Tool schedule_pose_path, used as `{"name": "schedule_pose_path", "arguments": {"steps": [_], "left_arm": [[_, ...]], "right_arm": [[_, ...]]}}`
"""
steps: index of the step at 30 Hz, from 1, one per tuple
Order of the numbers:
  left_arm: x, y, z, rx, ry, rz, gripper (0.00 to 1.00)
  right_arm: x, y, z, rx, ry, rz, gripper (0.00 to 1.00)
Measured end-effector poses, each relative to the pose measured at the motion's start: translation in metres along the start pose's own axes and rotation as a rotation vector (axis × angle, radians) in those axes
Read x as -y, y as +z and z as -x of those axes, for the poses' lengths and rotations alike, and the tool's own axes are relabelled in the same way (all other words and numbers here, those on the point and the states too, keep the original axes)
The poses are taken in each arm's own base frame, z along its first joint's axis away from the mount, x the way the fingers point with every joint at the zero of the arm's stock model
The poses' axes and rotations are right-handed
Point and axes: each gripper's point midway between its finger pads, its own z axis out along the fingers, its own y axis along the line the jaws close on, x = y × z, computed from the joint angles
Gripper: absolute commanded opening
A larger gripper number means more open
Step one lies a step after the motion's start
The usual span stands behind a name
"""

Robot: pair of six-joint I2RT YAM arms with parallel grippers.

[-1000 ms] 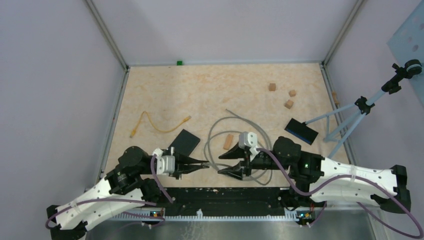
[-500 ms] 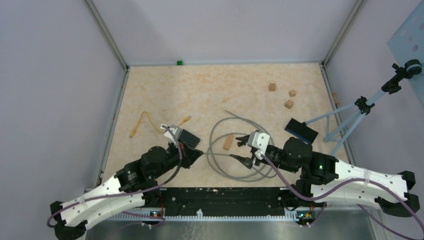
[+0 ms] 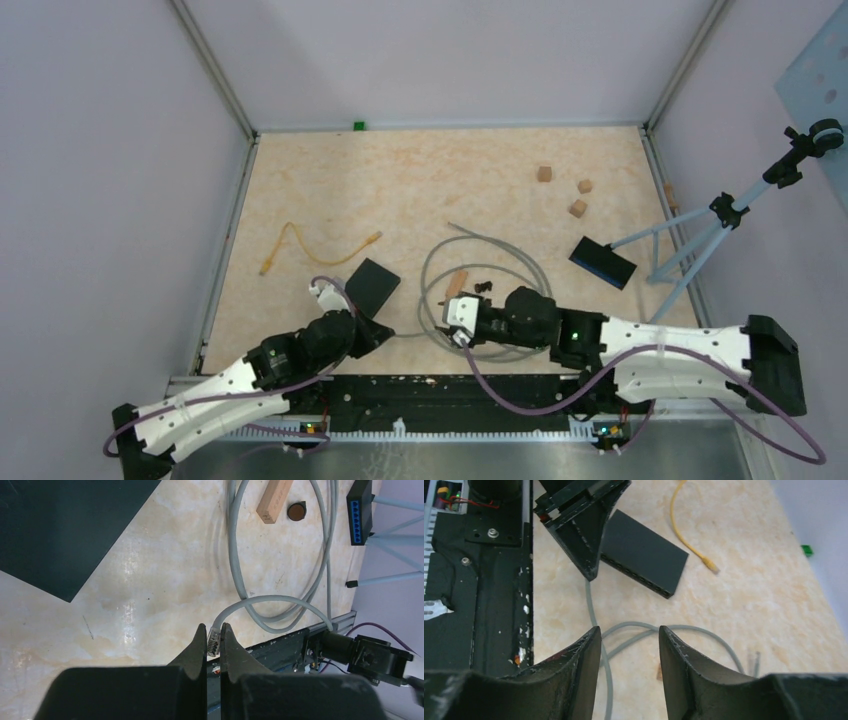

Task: Insert the plug into the switch port
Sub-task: Pick up the connector from the center of the board.

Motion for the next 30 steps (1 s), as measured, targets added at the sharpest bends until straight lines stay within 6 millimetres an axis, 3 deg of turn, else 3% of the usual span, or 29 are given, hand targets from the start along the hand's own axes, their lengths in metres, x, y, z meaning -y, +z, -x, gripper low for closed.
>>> {"name": "schedule_pose_path", "arguments": {"steps": [4, 13, 24, 30], "left_arm": [[0.005, -0.002, -0.001, -0.009, -0.022, -0.023, 0.0], [0.026, -0.008, -0.004, -0.039, -0.054, -0.12, 0.0], [0.048, -0.017, -0.01, -0.099, -0.056, -0.204, 0.0], [0.061, -0.024, -0.016, -0.143, -0.052, -0.265, 0.0]], "right_arm": [[-0.024, 0.023, -0.026, -0.01, 0.037, 0.061, 0.41], [-0.051, 0.064, -0.035, 0.04, 0.074, 0.133, 0.3], [-0.053, 0.074, -0.029, 0.087, 0.075, 0.137, 0.37], [-0.058, 0.072, -0.041, 0.068, 0.094, 0.143, 0.37]]}}
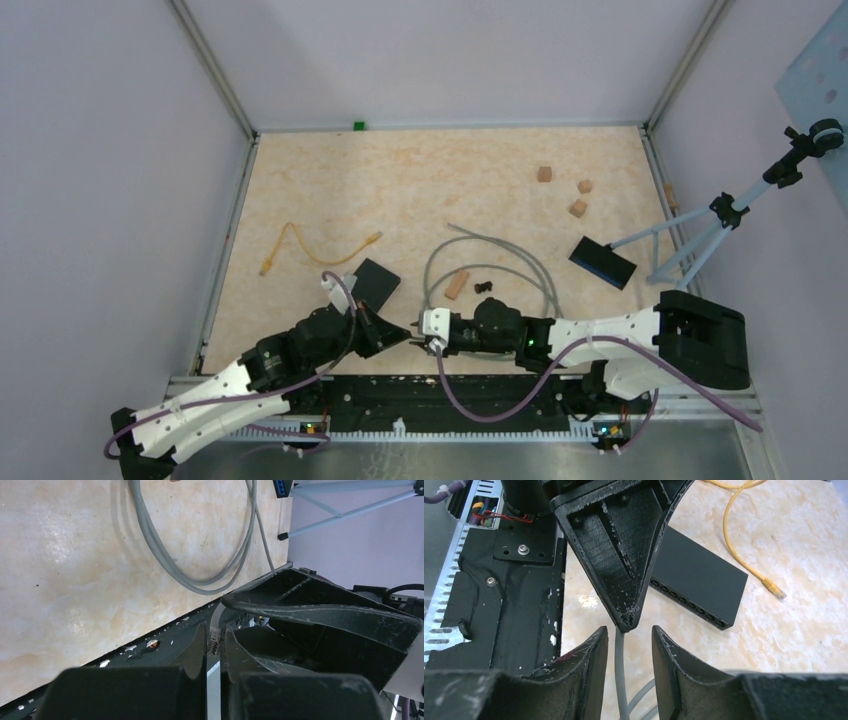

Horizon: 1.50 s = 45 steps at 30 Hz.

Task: Insert the plug into the switch port
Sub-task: Pick up the connector from the center of the board.

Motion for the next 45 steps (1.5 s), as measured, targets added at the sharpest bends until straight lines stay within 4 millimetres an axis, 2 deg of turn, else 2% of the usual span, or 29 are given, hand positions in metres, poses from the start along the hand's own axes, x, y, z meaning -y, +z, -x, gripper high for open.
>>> {"name": "schedule_pose_path", "arguments": {"steps": [5, 11, 14, 20, 27, 33, 37, 45], "left_arm": [[0.006, -0.003, 0.0, -0.01, 0.018, -0.018, 0.0], [0.014, -0.006, -0.001, -0.019, 0.055, -0.043, 0.0], [0.016, -0.007, -0.001, -0.023, 0.079, -0.055, 0.0], [0.022, -0.008, -0.002, -0.03, 0.111, -0.081, 0.0], [0.027, -0.009, -0.005, -0.05, 0.135, -0.11, 0.0], [0.03, -0.009, -0.005, -0.051, 0.147, -0.122, 0.0], [0.031, -0.01, -0.006, -0.057, 0.147, -0.128, 0.0], [0.036, -0.014, -0.005, -0.048, 0.146, -0.158, 0.0]], "right_arm": [[-0.001, -0.001, -0.004, -0.01, 0.012, 0.0, 0.37], [0.001, -0.006, -0.016, -0.032, 0.036, -0.003, 0.27], [0.0, -0.009, -0.018, -0.033, 0.051, 0.0, 0.25], [0.001, -0.012, -0.01, -0.007, 0.062, 0.005, 0.33], [-0.001, -0.012, -0.007, 0.006, 0.075, 0.017, 0.24], [-0.003, -0.012, -0.005, 0.013, 0.085, 0.029, 0.24], [-0.003, -0.012, -0.003, 0.019, 0.09, 0.032, 0.3], [0.001, -0.017, 0.016, 0.077, 0.095, 0.022, 0.3]]}}
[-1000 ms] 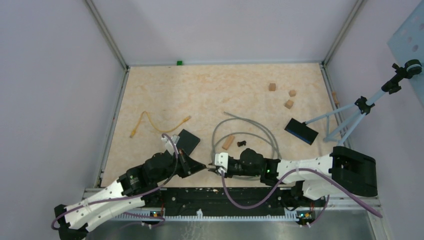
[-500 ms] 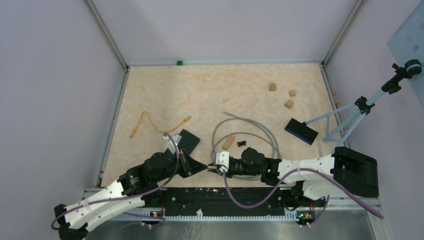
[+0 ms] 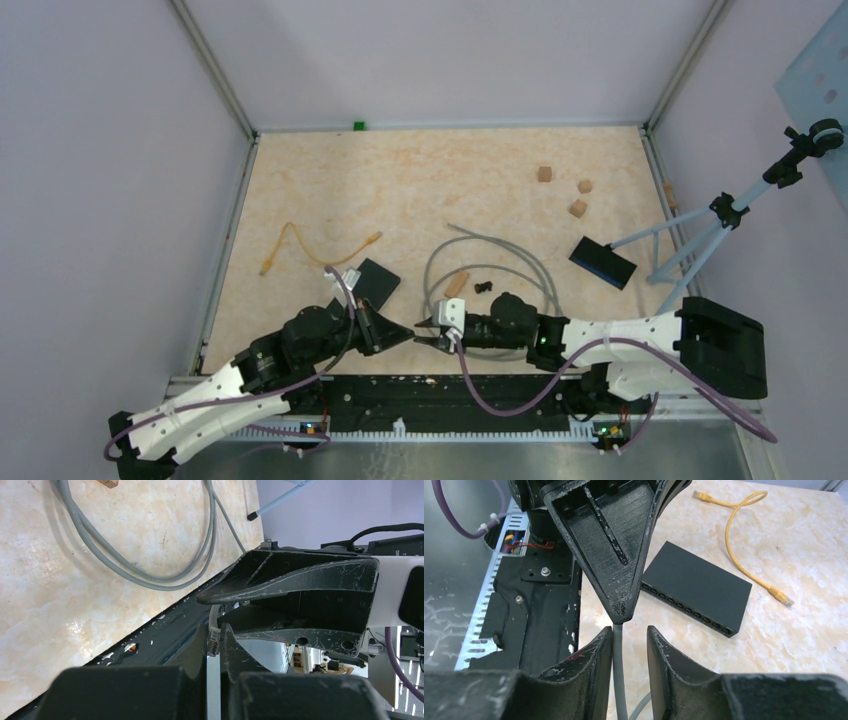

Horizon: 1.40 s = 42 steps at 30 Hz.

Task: Insert the plug into the switch port
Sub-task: Pick up the connector from the center of the board.

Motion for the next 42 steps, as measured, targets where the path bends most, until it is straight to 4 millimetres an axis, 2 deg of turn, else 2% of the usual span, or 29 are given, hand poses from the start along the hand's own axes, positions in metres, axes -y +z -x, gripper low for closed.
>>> {"name": "schedule_pose_path", "arguments": {"steps": [3, 6, 11, 14, 15, 18, 19, 24, 30, 32, 35, 39, 42], "left_arm": [[0.002, -0.001, 0.001, 0.005, 0.0, -0.009, 0.0], [0.002, -0.001, 0.001, 0.005, 0.0, -0.009, 0.0], [0.002, -0.001, 0.002, 0.01, 0.001, -0.008, 0.0], [0.001, -0.001, 0.002, 0.009, 0.001, -0.007, 0.0], [0.001, -0.001, 0.002, 0.009, 0.001, -0.007, 0.04], [0.001, -0.001, 0.003, 0.018, 0.01, -0.008, 0.41], [0.001, -0.002, 0.005, 0.027, 0.02, -0.007, 0.51], [0.001, -0.009, 0.021, 0.113, 0.072, -0.008, 0.74], [0.016, -0.025, 0.049, 0.219, 0.15, 0.019, 0.8], [0.014, -0.024, 0.056, 0.239, 0.178, 0.061, 0.84], [-0.003, -0.018, 0.062, 0.245, 0.228, 0.183, 0.88], [-0.03, -0.016, 0.071, 0.25, 0.3, 0.361, 0.89], [-0.034, -0.023, 0.083, 0.285, 0.348, 0.433, 0.88]], "right_arm": [[0.001, 0.0, 0.004, 0.014, 0.002, -0.001, 0.29], [0.0, -0.001, 0.004, 0.014, 0.004, 0.003, 0.23], [-0.004, -0.001, 0.003, 0.013, 0.006, 0.024, 0.0], [-0.004, -0.001, 0.003, 0.012, 0.006, 0.03, 0.0], [-0.004, -0.001, 0.003, 0.012, 0.006, 0.03, 0.0], [-0.003, -0.001, 0.003, 0.012, 0.008, 0.023, 0.0], [-0.002, 0.0, 0.004, 0.011, 0.011, 0.015, 0.0], [0.012, -0.004, -0.007, -0.048, 0.051, -0.056, 0.0], [0.017, -0.008, -0.011, -0.091, 0.098, -0.093, 0.0], [0.017, -0.01, -0.011, -0.104, 0.112, -0.096, 0.0], [0.017, -0.011, -0.01, -0.118, 0.134, -0.099, 0.0], [0.019, -0.013, -0.009, -0.138, 0.187, -0.106, 0.0], [0.02, -0.013, -0.006, -0.146, 0.251, -0.1, 0.0]]}}
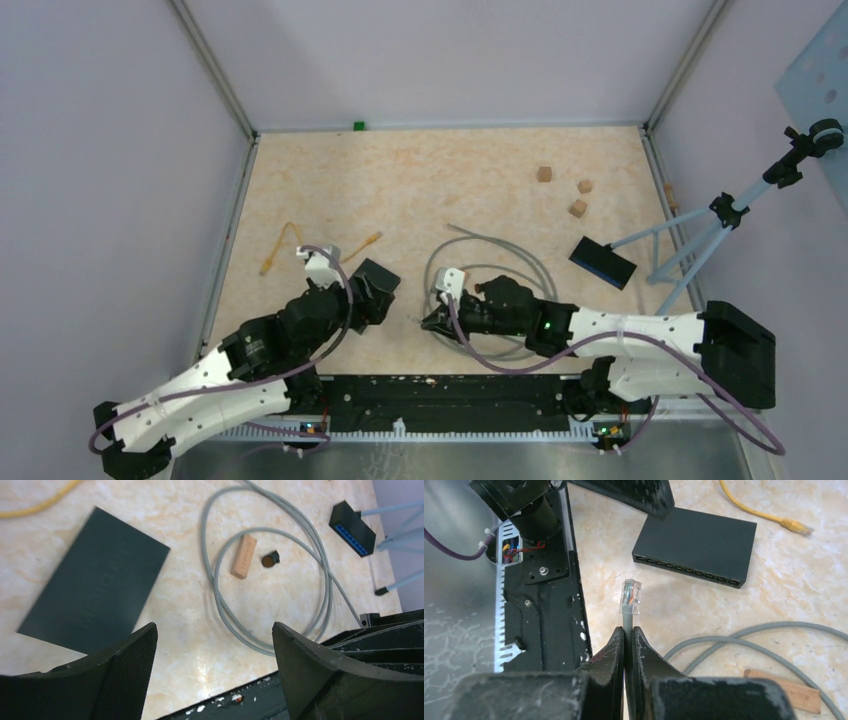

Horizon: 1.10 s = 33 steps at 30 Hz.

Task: Insert the plug into the switch port
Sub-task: Pick up the connector from the center of the board, then insert the connector into the switch port.

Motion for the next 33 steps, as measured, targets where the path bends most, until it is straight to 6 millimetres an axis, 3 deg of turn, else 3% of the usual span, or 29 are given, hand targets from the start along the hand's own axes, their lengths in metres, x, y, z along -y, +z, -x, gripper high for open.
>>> {"name": "schedule_pose_path", "arguments": {"steps": [7, 10, 16, 19, 24, 30, 33], "left_arm": [[-0.008, -0.011, 0.029, 0.107, 0.049, 0.039, 0.95], [-0.011, -0.004, 0.023, 0.082, 0.109, 0.068, 0.98], [-0.022, 0.029, 0.007, -0.033, 0.234, 0.151, 0.99], [-0.042, 0.042, 0.021, -0.034, 0.207, 0.205, 0.99], [-0.091, 0.05, 0.055, 0.047, 0.091, 0.326, 0.99], [-0.132, 0.058, 0.031, 0.019, 0.006, 0.408, 0.98], [-0.146, 0.061, 0.015, 0.013, -0.042, 0.434, 0.98]], "right_arm": [[0.005, -0.004, 0.007, 0.002, 0.193, 0.055, 0.0], [0.005, -0.006, 0.009, 0.005, 0.25, 0.079, 0.0], [0.002, -0.008, 0.009, -0.002, 0.295, 0.108, 0.0], [0.004, -0.009, 0.009, -0.004, 0.325, 0.105, 0.0], [0.013, -0.007, 0.001, -0.055, 0.375, 0.058, 0.0], [0.033, 0.016, -0.01, -0.13, 0.385, -0.064, 0.0], [0.032, 0.029, -0.021, -0.168, 0.37, -0.1, 0.0]]}}
